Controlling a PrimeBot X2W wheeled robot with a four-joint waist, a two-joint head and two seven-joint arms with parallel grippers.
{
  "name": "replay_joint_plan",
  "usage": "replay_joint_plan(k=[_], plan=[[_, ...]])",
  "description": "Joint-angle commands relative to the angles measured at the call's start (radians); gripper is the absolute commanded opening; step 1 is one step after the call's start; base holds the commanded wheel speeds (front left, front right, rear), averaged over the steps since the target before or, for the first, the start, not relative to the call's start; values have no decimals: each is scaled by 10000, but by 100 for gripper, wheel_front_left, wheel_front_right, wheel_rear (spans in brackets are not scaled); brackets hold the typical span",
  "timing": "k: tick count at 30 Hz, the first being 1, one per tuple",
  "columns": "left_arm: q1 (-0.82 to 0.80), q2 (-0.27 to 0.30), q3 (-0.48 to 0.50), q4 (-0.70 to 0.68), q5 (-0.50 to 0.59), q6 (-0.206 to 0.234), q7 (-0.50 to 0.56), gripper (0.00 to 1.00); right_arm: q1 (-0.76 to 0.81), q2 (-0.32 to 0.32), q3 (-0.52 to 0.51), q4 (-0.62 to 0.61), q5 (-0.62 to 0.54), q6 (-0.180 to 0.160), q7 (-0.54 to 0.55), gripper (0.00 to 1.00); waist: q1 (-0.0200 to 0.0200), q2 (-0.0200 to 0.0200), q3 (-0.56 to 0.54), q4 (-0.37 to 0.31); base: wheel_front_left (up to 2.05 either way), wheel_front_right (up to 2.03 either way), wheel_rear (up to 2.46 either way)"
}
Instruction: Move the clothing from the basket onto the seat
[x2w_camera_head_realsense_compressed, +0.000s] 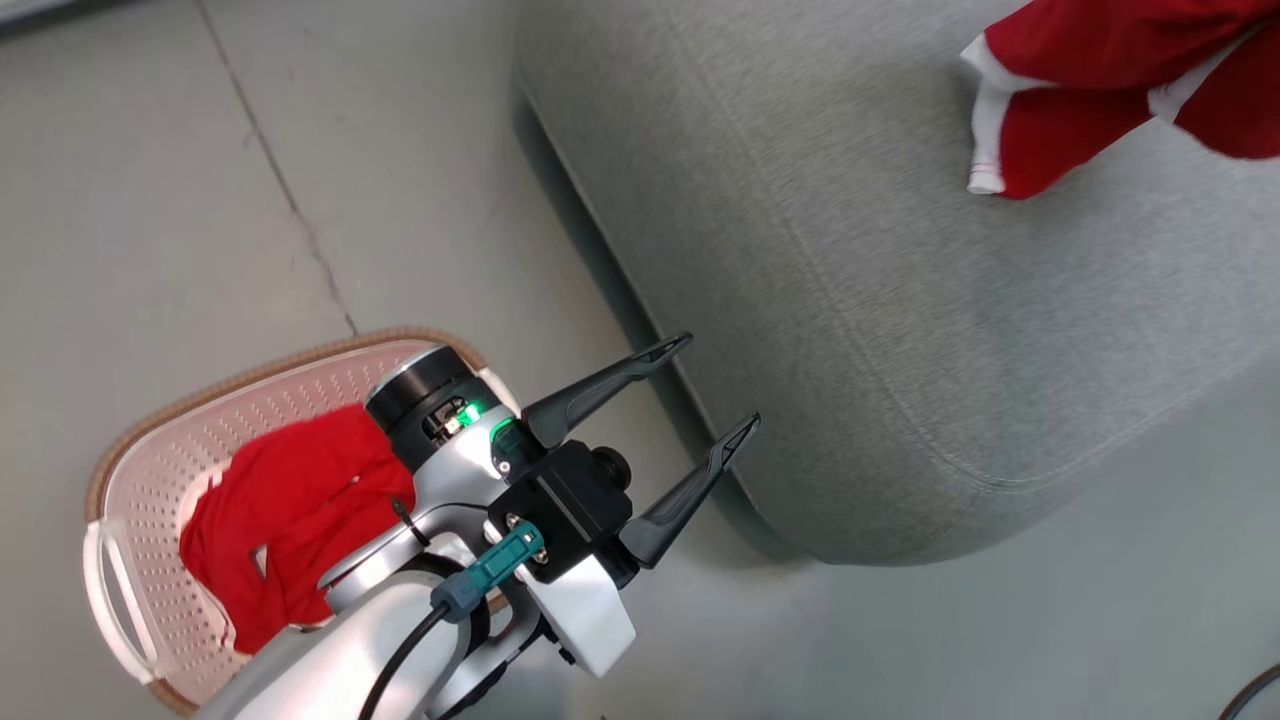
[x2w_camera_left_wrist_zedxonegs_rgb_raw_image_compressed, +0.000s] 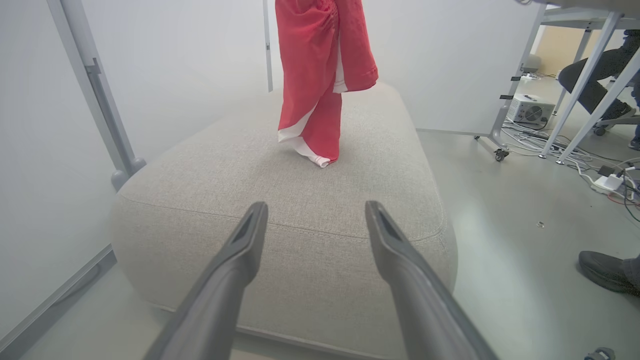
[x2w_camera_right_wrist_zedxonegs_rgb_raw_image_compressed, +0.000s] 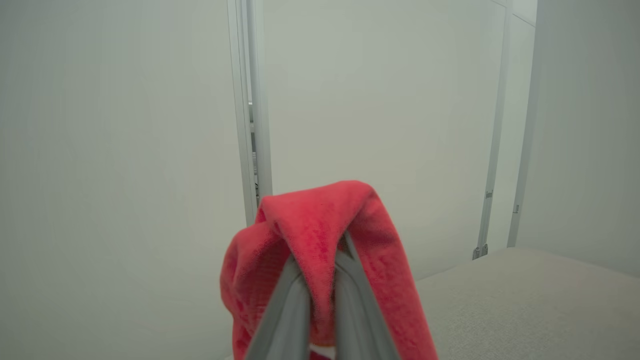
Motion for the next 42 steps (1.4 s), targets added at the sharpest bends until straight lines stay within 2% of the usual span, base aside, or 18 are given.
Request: replay_joint_plan(k=[1,5,9,13,17,18,19,20,31,32,34,37,42], plan=[[-228,89,22,-45,53,-46,28,100,-254,-78,-32,178,56,5,-81,0,0,0,733,475,0,0,0],[-522,149,-33,-154,189,-75,168,100,-701,-162,-47,800,-33,5,-80,0,0,0,1484,700,0,0,0],[-741,224,-86,-199,281,-106,254,100,-591,49,114,1598,-105,4,-82,0,0,0,1976,757,0,0,0],[-908,295,-128,-181,310,-138,268,100,-56,409,-113,2392,-55,4,-83,0,0,0,2169,766,0,0,0],[-930,359,-93,-92,264,-87,224,100,209,612,-319,2652,58,4,-84,0,0,0,2090,714,0,0,0],[-909,382,-88,-67,260,-69,196,100,264,673,-372,2686,71,4,-84,19,0,0,2026,701,0,0,0],[-866,399,-86,-34,250,-56,173,100,334,718,-395,2786,86,4,-83,68,0,0,1926,693,0,0,0],[-813,400,-91,-2,213,-37,123,100,340,722,-397,2782,105,4,-78,100,0,0,1818,697,0,0,0],[116,24,-71,667,-276,403,-777,100,1841,546,-12,2336,-396,4,-70,100,0,0,-117,1191,0,0,0],[426,-77,-1,811,-443,596,-990,100,2204,635,409,2040,-544,4,-65,100,0,0,-521,1308,0,0,0],[663,-146,73,936,-561,752,-1194,100,2573,597,631,1681,-645,2,-67,100,0,0,-894,1480,0,0,0],[881,-237,123,1043,-672,898,-1378,100,2961,598,763,1242,-695,2,-66,100,0,0,-1236,1734,0,0,0],[1376,-453,392,1329,-1014,1311,-1884,100,4062,715,743,-154,-1145,4,-66,100,0,0,-2167,2590,0,0,0]])
